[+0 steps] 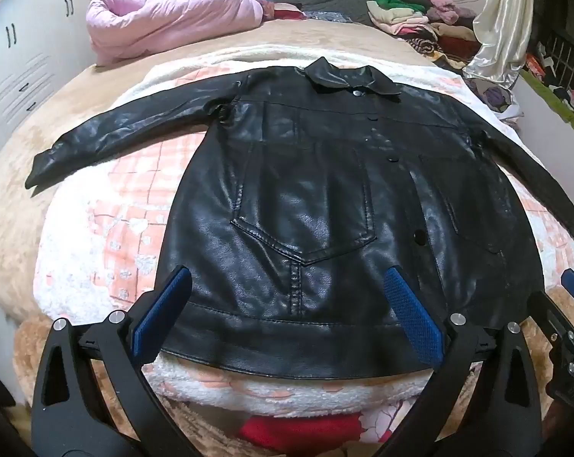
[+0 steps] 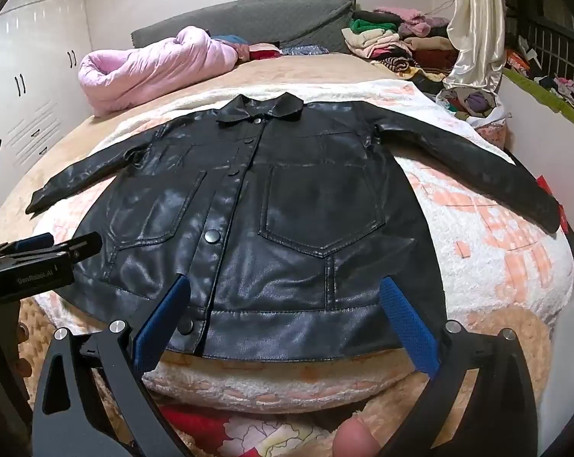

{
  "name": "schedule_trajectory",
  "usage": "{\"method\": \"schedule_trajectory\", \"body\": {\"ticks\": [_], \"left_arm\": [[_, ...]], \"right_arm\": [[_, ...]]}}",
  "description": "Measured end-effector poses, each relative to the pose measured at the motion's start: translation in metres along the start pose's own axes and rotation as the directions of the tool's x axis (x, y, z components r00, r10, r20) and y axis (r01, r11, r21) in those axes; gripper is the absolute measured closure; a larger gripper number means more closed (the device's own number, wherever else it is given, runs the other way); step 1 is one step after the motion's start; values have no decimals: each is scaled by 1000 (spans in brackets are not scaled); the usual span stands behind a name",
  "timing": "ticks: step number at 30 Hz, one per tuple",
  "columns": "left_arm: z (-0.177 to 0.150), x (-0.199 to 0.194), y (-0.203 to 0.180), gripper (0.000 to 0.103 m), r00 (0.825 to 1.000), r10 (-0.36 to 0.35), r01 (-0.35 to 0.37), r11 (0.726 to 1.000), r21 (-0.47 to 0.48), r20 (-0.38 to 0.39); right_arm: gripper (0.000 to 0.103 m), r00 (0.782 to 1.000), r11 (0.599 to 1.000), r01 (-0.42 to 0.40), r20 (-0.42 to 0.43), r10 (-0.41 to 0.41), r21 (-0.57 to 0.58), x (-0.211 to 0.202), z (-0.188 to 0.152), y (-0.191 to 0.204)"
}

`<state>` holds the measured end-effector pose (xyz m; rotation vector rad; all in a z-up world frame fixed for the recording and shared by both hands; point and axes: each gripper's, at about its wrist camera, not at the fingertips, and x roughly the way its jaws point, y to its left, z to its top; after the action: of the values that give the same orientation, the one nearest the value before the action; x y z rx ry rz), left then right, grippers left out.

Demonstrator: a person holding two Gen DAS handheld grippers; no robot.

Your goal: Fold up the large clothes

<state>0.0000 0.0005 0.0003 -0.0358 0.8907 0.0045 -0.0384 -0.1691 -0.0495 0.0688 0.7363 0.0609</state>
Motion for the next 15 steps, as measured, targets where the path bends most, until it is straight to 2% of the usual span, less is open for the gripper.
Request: {"method": "schedule_trajectory", "body": {"ticks": [3, 6, 15], "left_arm": [[0, -1, 0, 9, 1000, -2, 2, 1000, 4, -3], [6, 0, -6, 9, 1000, -3, 3, 1000, 9, -6], [0, 2, -6, 9, 1000, -17, 17, 1000, 14, -6]], "right_arm": [[4, 1000, 1000, 6, 27, -6, -6, -6, 0, 3], [4, 1000, 1000, -9, 1, 9, 4, -5, 5, -4], [4, 1000, 1000, -8, 13, 8, 1, -8, 4, -3]]}}
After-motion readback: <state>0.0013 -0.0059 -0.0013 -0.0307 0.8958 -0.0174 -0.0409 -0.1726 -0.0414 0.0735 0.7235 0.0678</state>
